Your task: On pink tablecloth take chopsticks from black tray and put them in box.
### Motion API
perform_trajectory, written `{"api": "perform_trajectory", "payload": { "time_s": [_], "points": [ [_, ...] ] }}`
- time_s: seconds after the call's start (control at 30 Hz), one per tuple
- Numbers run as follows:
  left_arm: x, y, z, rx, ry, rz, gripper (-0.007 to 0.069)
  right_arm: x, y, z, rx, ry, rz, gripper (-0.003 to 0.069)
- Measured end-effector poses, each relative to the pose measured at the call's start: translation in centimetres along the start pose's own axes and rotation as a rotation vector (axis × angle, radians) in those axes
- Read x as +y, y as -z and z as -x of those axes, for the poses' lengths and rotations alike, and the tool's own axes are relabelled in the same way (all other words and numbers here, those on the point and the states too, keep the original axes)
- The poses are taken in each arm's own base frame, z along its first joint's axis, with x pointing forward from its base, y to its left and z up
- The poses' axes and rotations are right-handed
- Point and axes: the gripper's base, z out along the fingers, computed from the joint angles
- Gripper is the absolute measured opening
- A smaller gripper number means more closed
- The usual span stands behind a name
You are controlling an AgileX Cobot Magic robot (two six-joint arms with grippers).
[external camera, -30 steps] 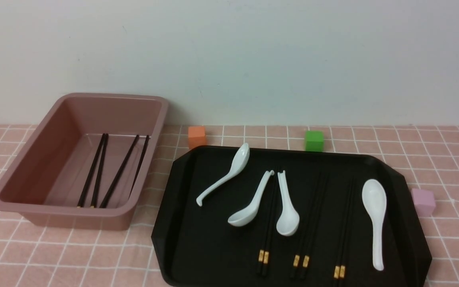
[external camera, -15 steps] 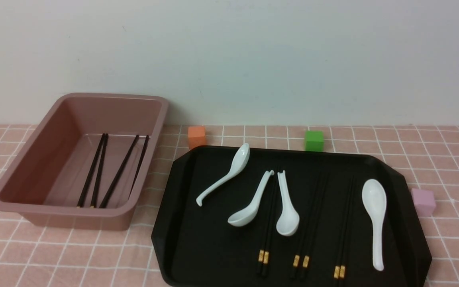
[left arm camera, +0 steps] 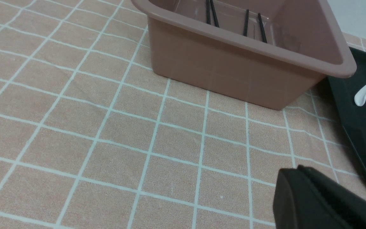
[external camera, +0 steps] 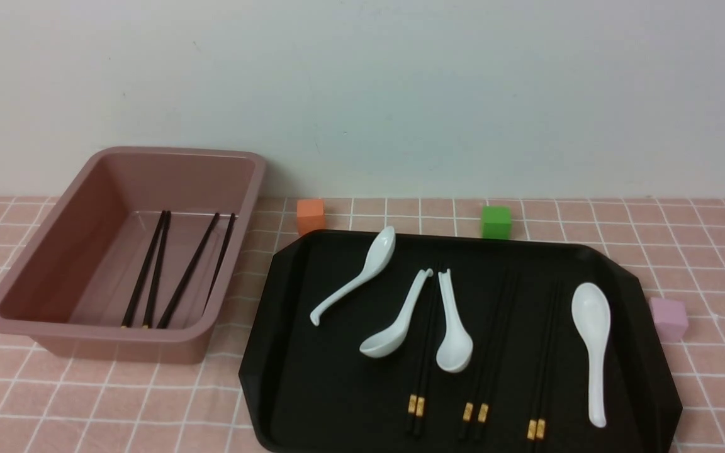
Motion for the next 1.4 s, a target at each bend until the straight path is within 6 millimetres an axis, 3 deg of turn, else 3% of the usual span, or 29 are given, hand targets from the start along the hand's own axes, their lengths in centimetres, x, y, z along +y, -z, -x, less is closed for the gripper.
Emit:
{"api": "perform_trajectory", "payload": {
  "time_s": [1.4],
  "points": [
    [-0.02,0.0,0.0,0.0,0.004,-0.002,0.0019,0.0,0.0,0.0,0.0,0.0,0.0,0.024]
  ]
}}
